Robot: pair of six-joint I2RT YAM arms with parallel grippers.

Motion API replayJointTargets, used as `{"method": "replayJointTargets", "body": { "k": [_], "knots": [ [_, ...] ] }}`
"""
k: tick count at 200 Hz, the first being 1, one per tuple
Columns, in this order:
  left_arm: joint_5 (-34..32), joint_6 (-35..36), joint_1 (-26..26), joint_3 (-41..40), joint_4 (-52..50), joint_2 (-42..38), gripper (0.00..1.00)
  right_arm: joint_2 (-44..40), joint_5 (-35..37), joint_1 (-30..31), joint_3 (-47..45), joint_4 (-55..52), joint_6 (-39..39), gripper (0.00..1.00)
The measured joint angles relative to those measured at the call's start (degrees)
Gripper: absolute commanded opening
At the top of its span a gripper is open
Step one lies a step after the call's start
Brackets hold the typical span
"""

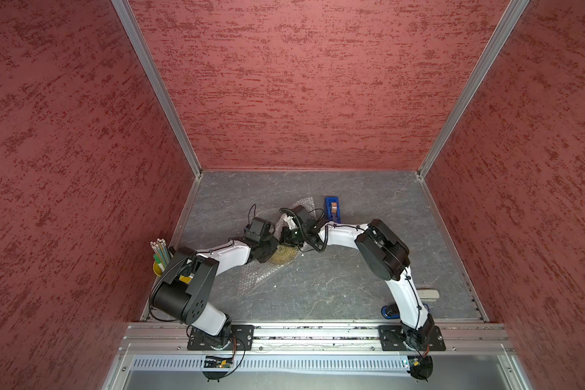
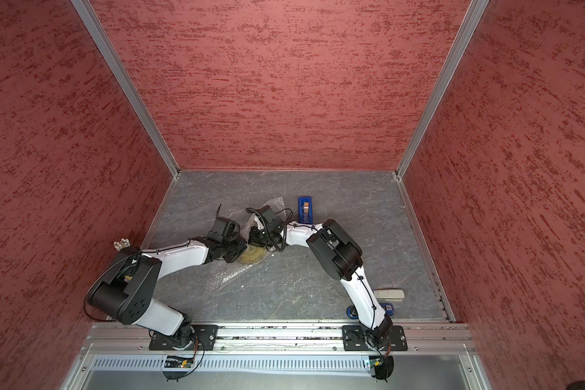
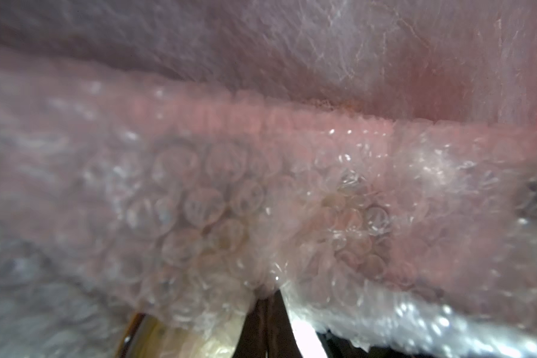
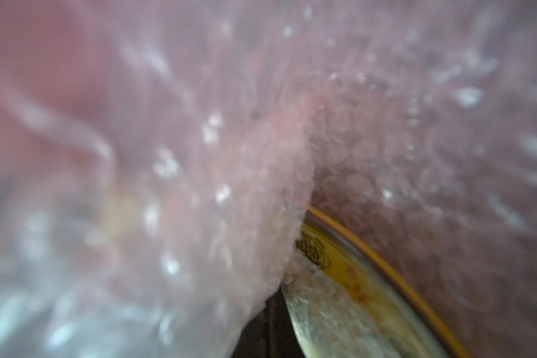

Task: Wrap dinner plates in bubble wrap
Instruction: Wrap the plate in the bubble wrap.

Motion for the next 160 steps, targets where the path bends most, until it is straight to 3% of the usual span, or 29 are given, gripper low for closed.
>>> {"method": "replayJointTargets", "body": {
  "k": [52, 86, 160],
  "knots": [
    [1.05, -0.81, 1.22, -0.48, 1.11, 0.11, 0.0, -6.71, 3.65, 0.02, -4.72, -3.61, -0.24, 0.12],
    [1.42, -0.57, 1.49, -0.55, 1.6, 0.22, 0.0, -14.4, 4.92, 0.02, -10.8, -3.39, -0.31, 0.09],
    [1.36, 1.38, -1.01, -0.55, -0.24, -1.99, 0.0, -11.56, 4.81, 0.02, -15.3, -0.63, 0.74, 0.06]
  ]
}}
